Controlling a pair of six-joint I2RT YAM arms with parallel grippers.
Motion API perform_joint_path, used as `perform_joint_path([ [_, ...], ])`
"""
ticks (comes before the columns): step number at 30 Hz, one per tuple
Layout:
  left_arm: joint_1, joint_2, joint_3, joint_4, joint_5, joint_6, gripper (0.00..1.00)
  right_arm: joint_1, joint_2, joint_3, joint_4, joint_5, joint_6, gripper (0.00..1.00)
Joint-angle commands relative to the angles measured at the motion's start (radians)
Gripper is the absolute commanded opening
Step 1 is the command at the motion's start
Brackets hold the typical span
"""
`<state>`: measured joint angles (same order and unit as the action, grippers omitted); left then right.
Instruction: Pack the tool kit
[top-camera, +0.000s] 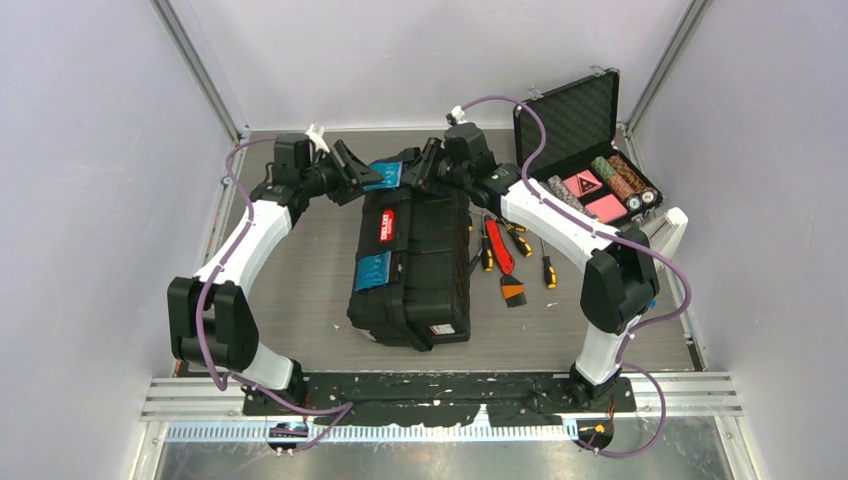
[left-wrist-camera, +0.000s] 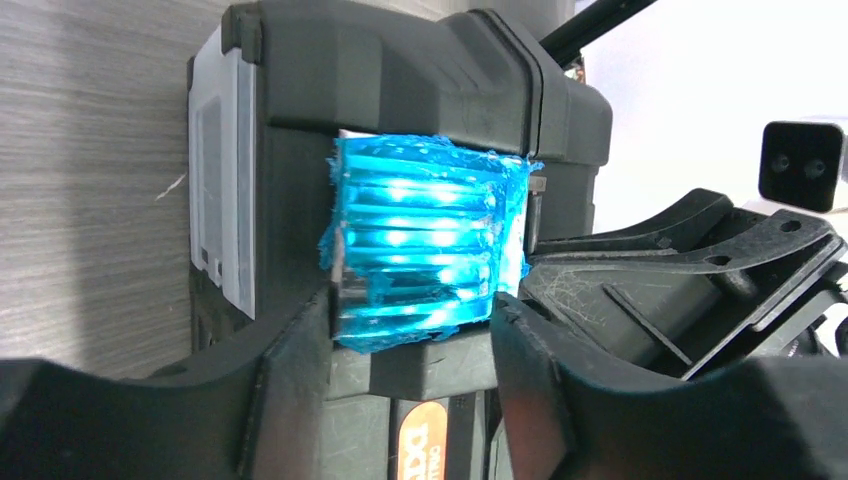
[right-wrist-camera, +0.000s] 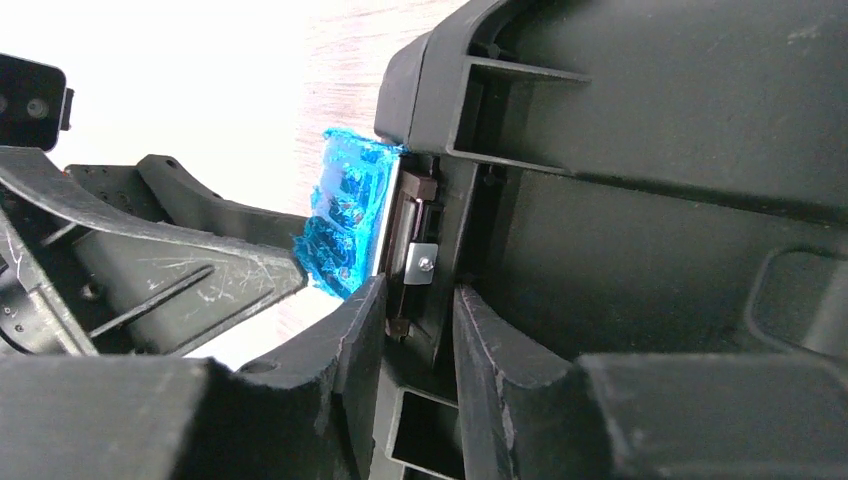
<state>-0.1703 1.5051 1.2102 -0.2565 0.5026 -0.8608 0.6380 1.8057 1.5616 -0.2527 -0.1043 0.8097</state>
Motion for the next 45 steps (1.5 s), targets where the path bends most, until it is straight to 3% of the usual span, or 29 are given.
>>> perform_joint_path([
  [1, -0.013, -0.037, 0.019, 0.183, 0.076, -0.053, 0.50, -0.003, 0.042, -0.093, -0.061, 0.031, -0.094, 0.41],
  [12, -0.060, -0.033, 0.049, 0.252, 0.100, -0.097, 0.30, -0.004, -0.070, -0.248, 0.238, -0.069, -0.081, 0.69],
  [15, -0.078, -0.028, 0.056, 0.280, 0.106, -0.099, 0.28, -0.012, -0.107, -0.291, 0.316, -0.069, -0.056, 0.73],
  [18, -0.098, -0.027, 0.076, 0.288, 0.106, -0.097, 0.32, -0.019, -0.130, -0.370, 0.449, -0.080, -0.026, 0.78],
  [26, -0.144, -0.011, 0.141, 0.281, 0.108, -0.078, 0.44, -0.022, -0.159, -0.462, 0.615, -0.110, 0.008, 0.86],
  [34, -0.144, -0.007, 0.220, 0.036, -0.030, 0.102, 0.68, -0.021, -0.143, -0.454, 0.601, -0.130, 0.001, 0.86],
  [40, -0.143, 0.008, 0.272, -0.086, -0.115, 0.167, 0.69, -0.020, -0.136, -0.443, 0.595, -0.157, -0.014, 0.87],
  [45, -0.143, 0.023, 0.256, -0.081, -0.090, 0.171, 0.60, -0.017, -0.148, -0.430, 0.563, -0.162, -0.060, 0.87],
])
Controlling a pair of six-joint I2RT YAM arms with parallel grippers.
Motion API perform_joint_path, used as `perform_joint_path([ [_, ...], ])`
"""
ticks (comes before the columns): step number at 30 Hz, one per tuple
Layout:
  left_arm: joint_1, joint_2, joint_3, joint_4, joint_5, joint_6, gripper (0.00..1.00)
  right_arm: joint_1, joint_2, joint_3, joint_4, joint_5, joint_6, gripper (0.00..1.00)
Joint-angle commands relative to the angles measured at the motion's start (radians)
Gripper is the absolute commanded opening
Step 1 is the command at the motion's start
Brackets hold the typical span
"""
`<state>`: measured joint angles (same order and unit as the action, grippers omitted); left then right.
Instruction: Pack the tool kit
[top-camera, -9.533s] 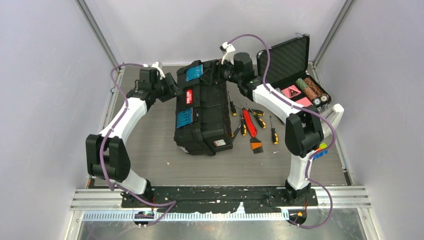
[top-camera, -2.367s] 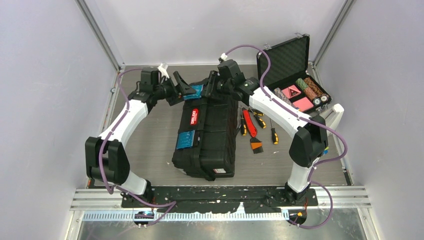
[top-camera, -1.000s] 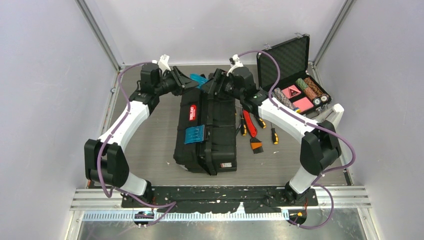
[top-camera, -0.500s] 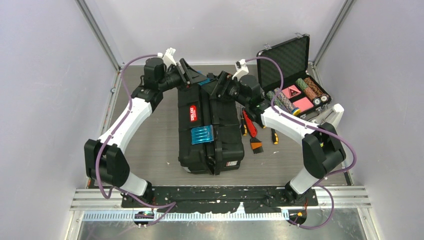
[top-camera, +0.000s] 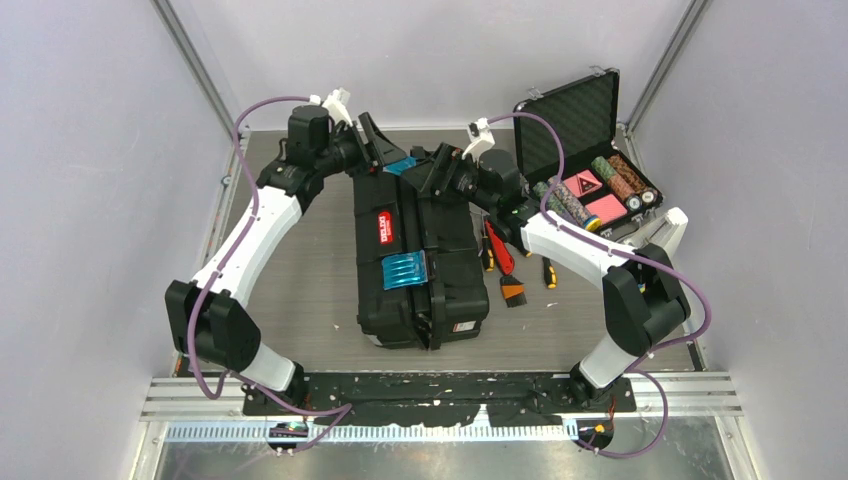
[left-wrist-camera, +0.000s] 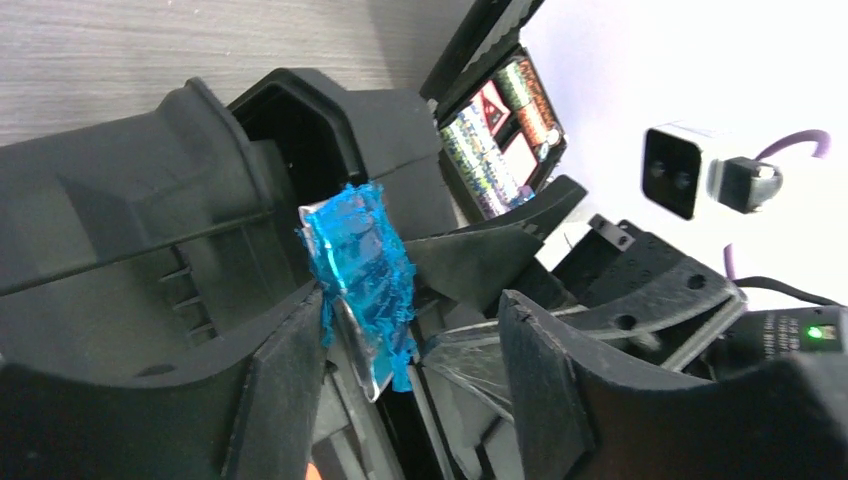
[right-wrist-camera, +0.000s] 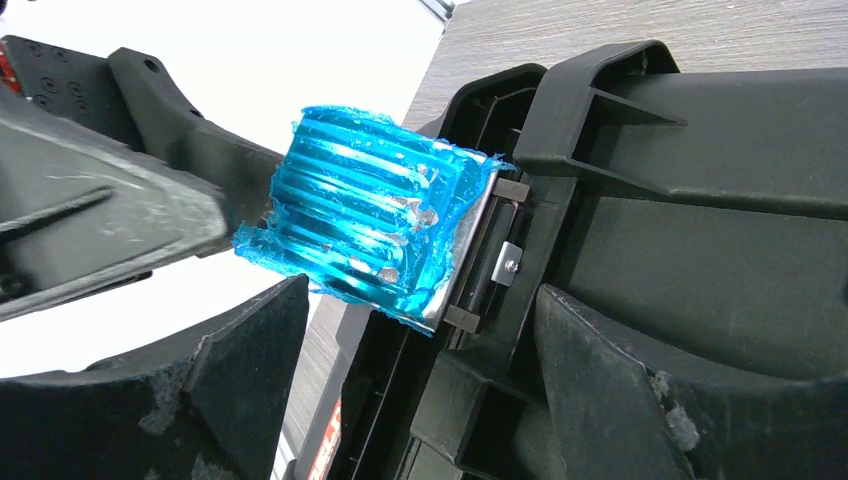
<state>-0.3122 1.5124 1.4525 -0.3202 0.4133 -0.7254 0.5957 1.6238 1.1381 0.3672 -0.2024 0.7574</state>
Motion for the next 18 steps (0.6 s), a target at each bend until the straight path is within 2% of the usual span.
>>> perform_joint_path([
  [1, -0.001, 0.009, 0.006, 0.004, 0.008, 0.027, 0.58, 0.025, 0.033, -0.010, -0.048, -0.067, -0.011, 0.87],
  [4, 0.000, -0.013, -0.019, 0.025, -0.024, 0.032, 0.46, 0.028, 0.031, -0.023, -0.001, -0.106, -0.032, 0.87],
  [7, 0.010, -0.014, -0.049, 0.048, -0.023, 0.018, 0.28, 0.027, 0.035, -0.041, 0.095, -0.163, -0.045, 0.87],
  [11, 0.029, -0.013, -0.138, 0.167, 0.047, -0.078, 0.01, 0.028, 0.047, -0.053, 0.182, -0.222, -0.038, 0.86],
  [18, 0.041, -0.031, -0.263, 0.420, 0.139, -0.248, 0.00, 0.028, 0.061, -0.071, 0.245, -0.250, -0.020, 0.85],
])
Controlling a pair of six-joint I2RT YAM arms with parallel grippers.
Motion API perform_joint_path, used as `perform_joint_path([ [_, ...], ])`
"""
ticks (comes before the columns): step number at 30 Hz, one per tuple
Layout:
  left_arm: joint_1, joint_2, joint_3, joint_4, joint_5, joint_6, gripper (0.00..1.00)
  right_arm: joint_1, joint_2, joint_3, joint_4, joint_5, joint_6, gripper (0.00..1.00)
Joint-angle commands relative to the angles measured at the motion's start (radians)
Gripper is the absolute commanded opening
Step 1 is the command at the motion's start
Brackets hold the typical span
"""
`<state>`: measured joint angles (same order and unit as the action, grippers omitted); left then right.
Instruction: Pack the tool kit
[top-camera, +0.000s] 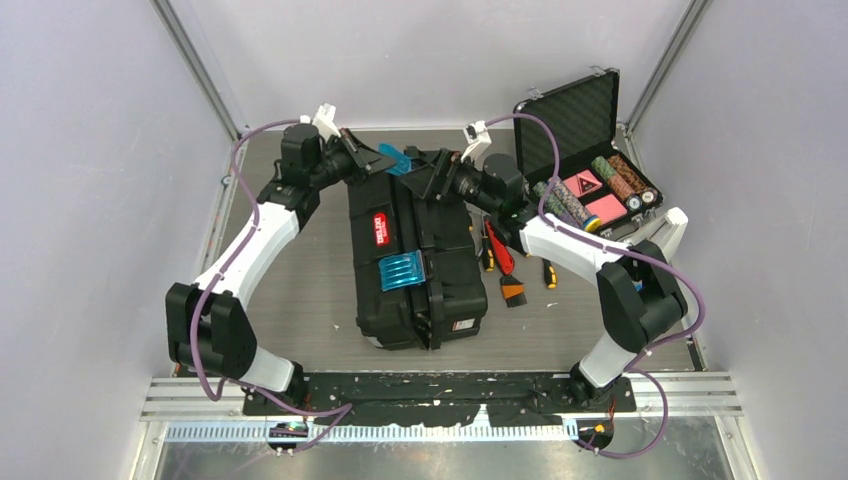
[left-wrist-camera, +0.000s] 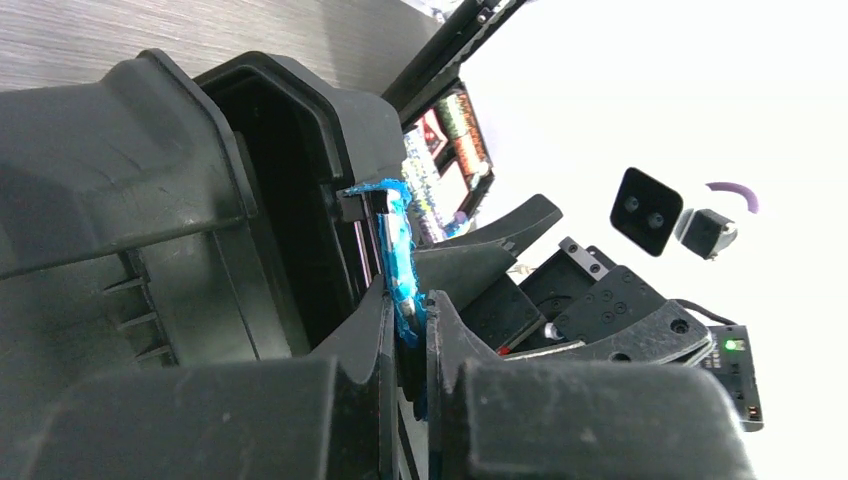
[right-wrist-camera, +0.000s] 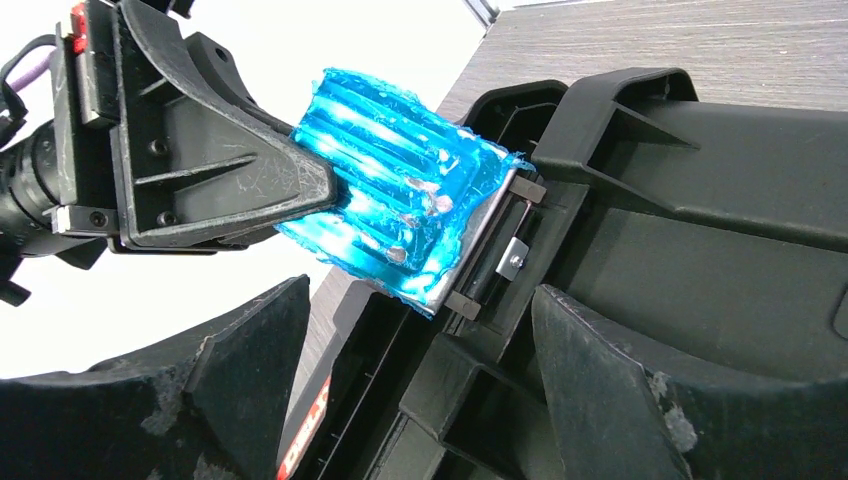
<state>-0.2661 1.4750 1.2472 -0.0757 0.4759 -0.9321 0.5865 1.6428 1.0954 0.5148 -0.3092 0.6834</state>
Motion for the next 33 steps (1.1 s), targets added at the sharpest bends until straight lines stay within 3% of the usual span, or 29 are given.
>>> perform_joint_path([
  [1, -0.006, 0.009, -0.067, 0.215, 0.088, -0.067, 0.00, 0.037, 0.042, -0.032, 0.106, -0.145, 0.056, 0.85],
  [7, -0.002, 0.024, -0.149, 0.410, 0.155, -0.229, 0.00, 0.036, 0.059, -0.045, 0.172, -0.163, 0.105, 0.85],
  [11, 0.021, 0.004, -0.211, 0.445, 0.157, -0.263, 0.00, 0.036, 0.063, -0.044, 0.194, -0.169, 0.123, 0.85],
  [13, 0.037, -0.016, -0.228, 0.387, 0.141, -0.233, 0.04, 0.036, 0.062, -0.040, 0.189, -0.168, 0.120, 0.85],
  [18, 0.073, -0.069, -0.209, 0.113, 0.029, -0.043, 0.29, 0.038, 0.056, -0.031, 0.152, -0.159, 0.098, 0.84],
  [26, 0.128, -0.063, -0.202, 0.046, 0.010, 0.000, 0.37, 0.036, 0.061, -0.021, 0.140, -0.166, 0.098, 0.84],
  [33, 0.195, -0.098, -0.208, 0.023, 0.015, 0.019, 0.49, 0.035, 0.065, -0.015, 0.114, -0.166, 0.085, 0.84],
])
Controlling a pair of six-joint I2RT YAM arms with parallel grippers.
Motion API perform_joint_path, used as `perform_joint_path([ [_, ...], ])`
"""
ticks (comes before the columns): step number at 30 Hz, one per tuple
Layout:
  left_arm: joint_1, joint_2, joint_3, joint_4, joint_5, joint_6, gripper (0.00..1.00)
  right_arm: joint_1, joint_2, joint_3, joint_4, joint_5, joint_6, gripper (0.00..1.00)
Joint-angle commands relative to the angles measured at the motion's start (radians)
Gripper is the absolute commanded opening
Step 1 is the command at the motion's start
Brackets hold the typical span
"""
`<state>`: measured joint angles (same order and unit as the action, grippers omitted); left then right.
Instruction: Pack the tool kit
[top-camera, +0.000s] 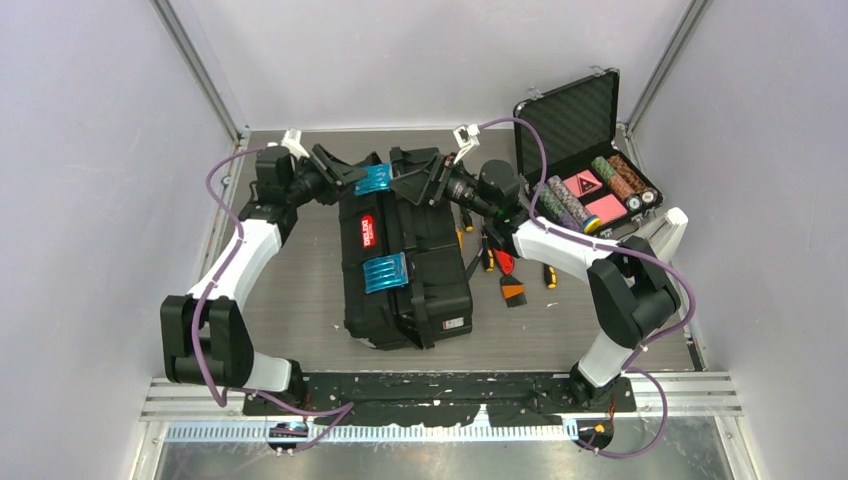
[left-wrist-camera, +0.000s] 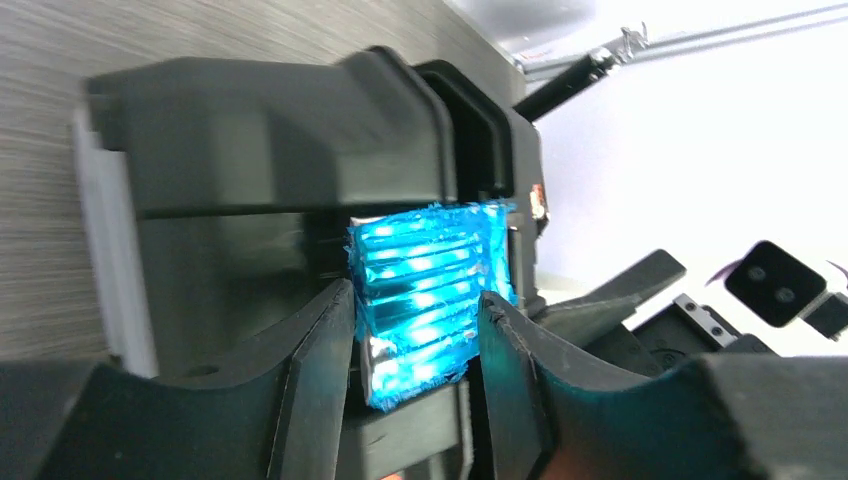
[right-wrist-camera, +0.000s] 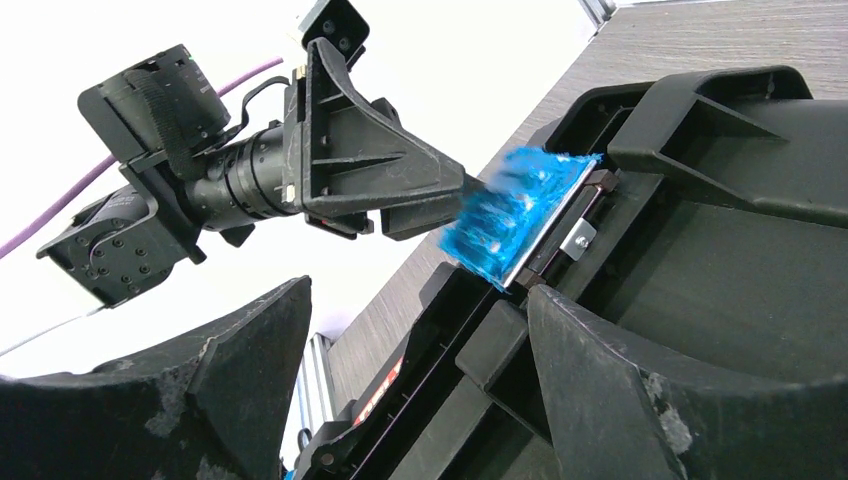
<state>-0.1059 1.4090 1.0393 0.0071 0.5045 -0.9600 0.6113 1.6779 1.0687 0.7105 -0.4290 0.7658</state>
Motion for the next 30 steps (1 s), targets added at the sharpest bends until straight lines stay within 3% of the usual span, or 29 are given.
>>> perform_joint_path([
  [1, 0.036, -0.033, 0.004, -0.062, -0.010, 0.051, 0.49, 0.011, 0.031, 0.016, -0.085, -0.047, 0.002, 0.84],
  [12, 0.037, 0.016, 0.051, -0.116, 0.018, 0.088, 0.47, 0.015, 0.042, 0.031, -0.100, -0.052, 0.000, 0.84],
  [14, 0.035, 0.020, 0.058, -0.121, 0.030, 0.092, 0.39, 0.017, 0.045, 0.032, -0.101, -0.051, 0.000, 0.84],
  [20, 0.029, -0.002, 0.058, -0.064, 0.099, 0.036, 0.00, 0.017, 0.056, 0.037, -0.099, -0.058, 0.005, 0.84],
  [30, 0.015, -0.011, 0.052, 0.072, 0.176, -0.078, 0.00, 0.021, 0.072, 0.046, -0.089, -0.069, 0.021, 0.84],
])
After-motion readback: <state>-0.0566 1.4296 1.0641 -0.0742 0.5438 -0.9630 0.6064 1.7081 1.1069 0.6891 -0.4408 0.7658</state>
